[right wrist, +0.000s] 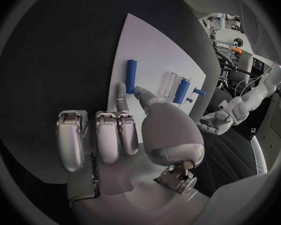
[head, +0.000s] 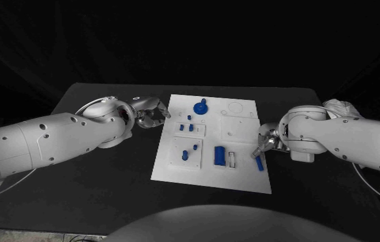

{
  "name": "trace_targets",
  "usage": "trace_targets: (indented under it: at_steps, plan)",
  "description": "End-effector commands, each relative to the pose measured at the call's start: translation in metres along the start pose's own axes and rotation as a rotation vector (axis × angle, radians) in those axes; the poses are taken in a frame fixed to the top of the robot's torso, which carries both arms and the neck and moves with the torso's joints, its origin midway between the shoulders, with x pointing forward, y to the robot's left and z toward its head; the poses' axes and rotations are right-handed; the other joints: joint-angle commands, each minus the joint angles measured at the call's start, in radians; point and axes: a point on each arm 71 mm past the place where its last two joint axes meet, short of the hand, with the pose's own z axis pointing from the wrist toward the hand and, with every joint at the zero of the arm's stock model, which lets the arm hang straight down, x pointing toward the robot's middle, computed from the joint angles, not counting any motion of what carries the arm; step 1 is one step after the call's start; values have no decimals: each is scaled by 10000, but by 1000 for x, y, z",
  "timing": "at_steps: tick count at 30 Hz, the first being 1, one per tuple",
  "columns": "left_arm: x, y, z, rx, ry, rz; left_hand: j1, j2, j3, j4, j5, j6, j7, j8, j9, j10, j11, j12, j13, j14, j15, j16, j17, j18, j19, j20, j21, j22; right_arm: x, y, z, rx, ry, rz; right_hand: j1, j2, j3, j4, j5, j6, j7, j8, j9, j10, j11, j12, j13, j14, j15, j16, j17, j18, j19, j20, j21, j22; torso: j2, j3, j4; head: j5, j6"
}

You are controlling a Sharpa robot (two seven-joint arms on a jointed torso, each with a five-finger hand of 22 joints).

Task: Assemble the parts on the task board

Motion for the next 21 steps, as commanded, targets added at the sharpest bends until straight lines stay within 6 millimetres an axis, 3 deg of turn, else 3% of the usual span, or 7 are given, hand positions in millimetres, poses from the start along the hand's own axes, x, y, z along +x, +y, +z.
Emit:
trace_targets:
  at_steps: [1, 12, 21]
  plan:
    - [1, -1, 1, 8, 125, -26, -55, 9, 45, -5, 58, -8, 77, 43, 11, 86, 16, 20, -5, -5, 40, -31, -3, 175, -81, 9, -38, 1259, 9, -2, 6, 28, 14, 271, 104, 54, 145, -175, 64, -79, -180, 46, -1457, 1013, -60, 38, 2627, 932, -59, -63, 2237, 128, 692, -48, -32, 2362, 7, 5, -5, 19, -1]
    - [1, -1, 1, -13, 123, -25, -55, 9, 45, -5, 58, -8, 77, 43, 11, 86, 16, 20, -5, -5, 40, -31, -3, 175, -81, 9, -38, 1259, 7, -1, 4, -106, -36, 729, -64, 44, 214, -161, 81, -65, -192, 119, -1345, 1013, -76, 38, 2627, 898, -75, -186, 2105, 145, 664, -65, -100, 2338, 5, 7, 9, 48, -1]
    - [1, 0, 0, -39, 139, -23, -55, 9, 45, -5, 58, -8, 77, 43, 11, 86, 16, 20, -5, -5, 40, -31, -3, 175, -81, 9, -38, 1259, -6, 12, -6, -515, 105, 1080, -146, 50, 242, -138, 88, -67, -197, 143, -1304, 1013, -81, 38, 2627, 900, -81, -187, 2104, 143, 669, -70, -96, 2340, 2, -4, 16, 27, -1]
